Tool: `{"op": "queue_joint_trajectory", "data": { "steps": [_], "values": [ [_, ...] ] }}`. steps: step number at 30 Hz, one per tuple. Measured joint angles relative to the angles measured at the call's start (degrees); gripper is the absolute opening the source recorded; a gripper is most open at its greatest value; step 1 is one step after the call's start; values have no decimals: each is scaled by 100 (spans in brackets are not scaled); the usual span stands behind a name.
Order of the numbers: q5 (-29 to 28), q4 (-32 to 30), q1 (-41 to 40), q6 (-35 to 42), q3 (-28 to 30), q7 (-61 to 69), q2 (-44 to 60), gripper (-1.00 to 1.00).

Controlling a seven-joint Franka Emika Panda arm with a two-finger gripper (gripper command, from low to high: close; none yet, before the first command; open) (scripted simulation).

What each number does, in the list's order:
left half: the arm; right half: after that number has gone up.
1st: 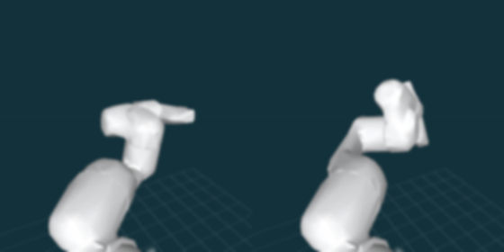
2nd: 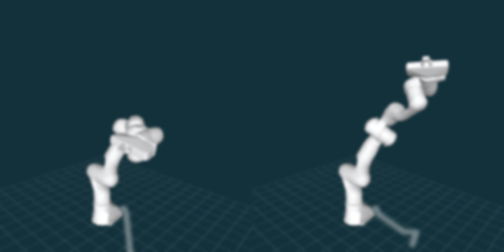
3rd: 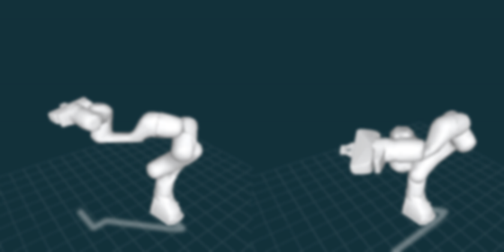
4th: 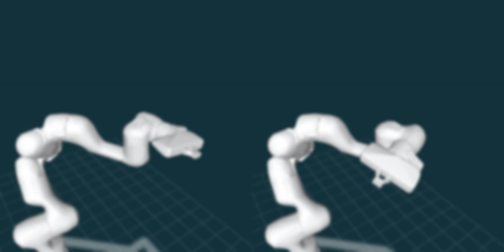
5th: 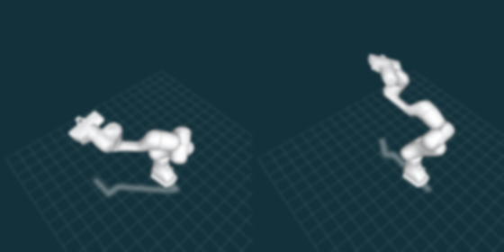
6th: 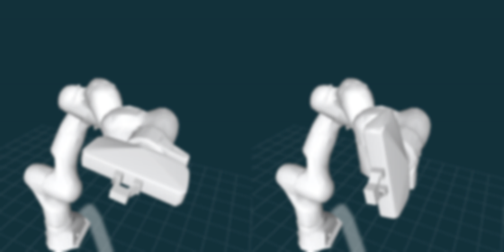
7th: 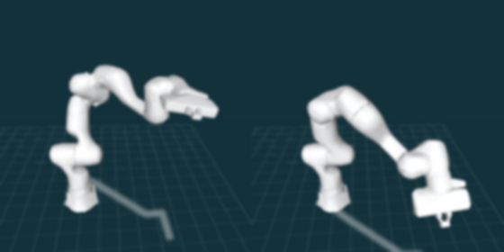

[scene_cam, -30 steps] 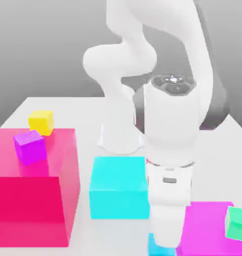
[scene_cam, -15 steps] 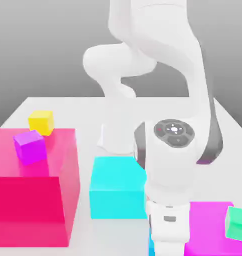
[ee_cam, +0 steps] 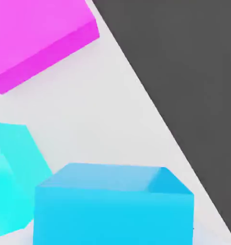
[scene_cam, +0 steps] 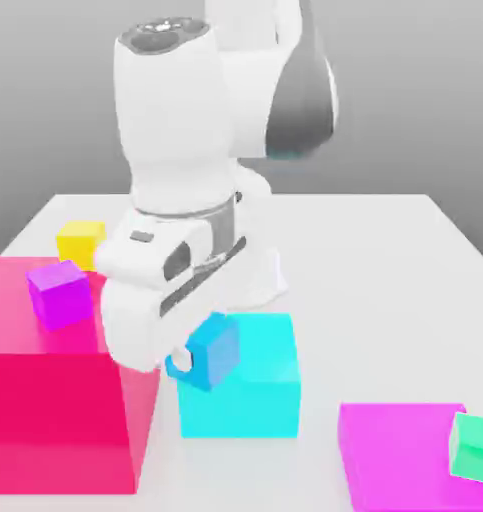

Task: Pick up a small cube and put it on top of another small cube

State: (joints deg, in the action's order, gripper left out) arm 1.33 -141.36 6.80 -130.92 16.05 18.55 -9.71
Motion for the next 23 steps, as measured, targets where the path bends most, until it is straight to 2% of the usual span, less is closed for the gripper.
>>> {"op": "queue_joint_trajectory", "data": {
  "steps": [14,16,19,20,23],
  "values": [
    [-1135,-658,-2085,1912,112,-2023,-2701,-100],
    [-1252,-851,-2307,1860,138,-2185,-2856,-100],
    [-1361,-1315,-2397,1237,249,-2234,-2700,-100],
    [-1378,-1419,-2411,1085,272,-2234,-2652,100],
    [-1377,-1419,-2411,1085,272,-2234,-2652,100]
  ]
}}
